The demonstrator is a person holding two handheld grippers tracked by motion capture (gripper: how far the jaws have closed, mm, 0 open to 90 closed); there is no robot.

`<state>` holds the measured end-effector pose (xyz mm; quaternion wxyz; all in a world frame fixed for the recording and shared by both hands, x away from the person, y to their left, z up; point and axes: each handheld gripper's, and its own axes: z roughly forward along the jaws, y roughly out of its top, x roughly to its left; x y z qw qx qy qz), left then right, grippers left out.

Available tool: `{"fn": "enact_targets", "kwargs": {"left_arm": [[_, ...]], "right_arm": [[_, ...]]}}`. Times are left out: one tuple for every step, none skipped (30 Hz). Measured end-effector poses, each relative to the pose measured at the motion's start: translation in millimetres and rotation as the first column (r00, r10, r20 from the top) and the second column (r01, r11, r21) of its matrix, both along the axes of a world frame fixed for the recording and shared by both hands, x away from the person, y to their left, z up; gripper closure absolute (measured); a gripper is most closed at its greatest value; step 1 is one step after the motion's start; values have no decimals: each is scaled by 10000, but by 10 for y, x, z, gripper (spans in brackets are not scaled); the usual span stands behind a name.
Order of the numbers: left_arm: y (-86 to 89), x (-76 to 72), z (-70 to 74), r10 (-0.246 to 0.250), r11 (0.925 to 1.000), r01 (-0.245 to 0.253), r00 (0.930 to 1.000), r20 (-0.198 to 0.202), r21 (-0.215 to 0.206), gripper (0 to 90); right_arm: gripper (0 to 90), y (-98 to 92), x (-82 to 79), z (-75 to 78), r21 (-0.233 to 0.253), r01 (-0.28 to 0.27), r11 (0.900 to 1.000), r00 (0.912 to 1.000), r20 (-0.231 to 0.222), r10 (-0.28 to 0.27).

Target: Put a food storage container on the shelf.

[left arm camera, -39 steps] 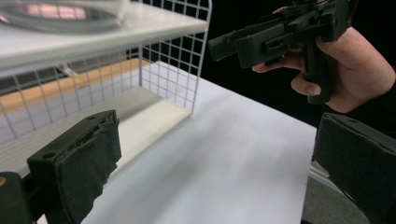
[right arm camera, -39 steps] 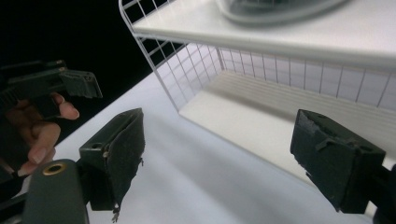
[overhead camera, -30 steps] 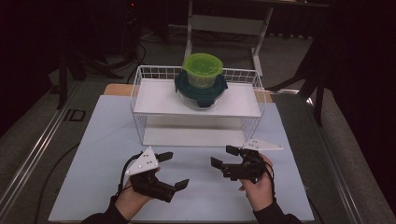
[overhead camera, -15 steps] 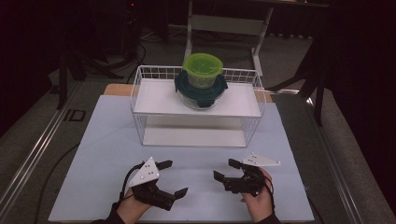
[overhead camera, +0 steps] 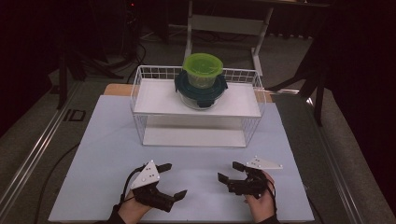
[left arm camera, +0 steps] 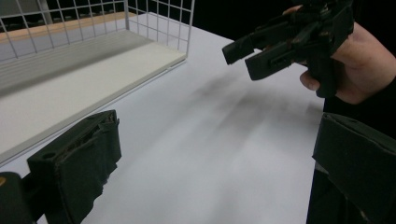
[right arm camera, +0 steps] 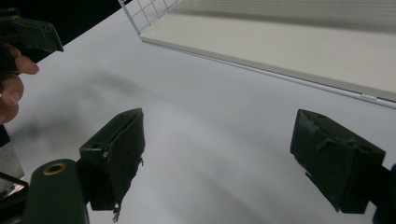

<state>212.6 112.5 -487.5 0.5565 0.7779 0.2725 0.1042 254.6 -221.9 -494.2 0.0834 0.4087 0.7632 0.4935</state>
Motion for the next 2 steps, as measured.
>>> {"fn": "enact_targets", "kwargs": {"left_arm": [[-2,-3,-2,-15,10000,15,10000,13,-25,6],[-2,-3,-2,-15,10000,15,10000,13,-25,6]], "right_arm": [[172,-2,-1,0,9,-19,10000,10000,22,19],[172,-2,-1,0,9,-19,10000,10000,22,19]]}}
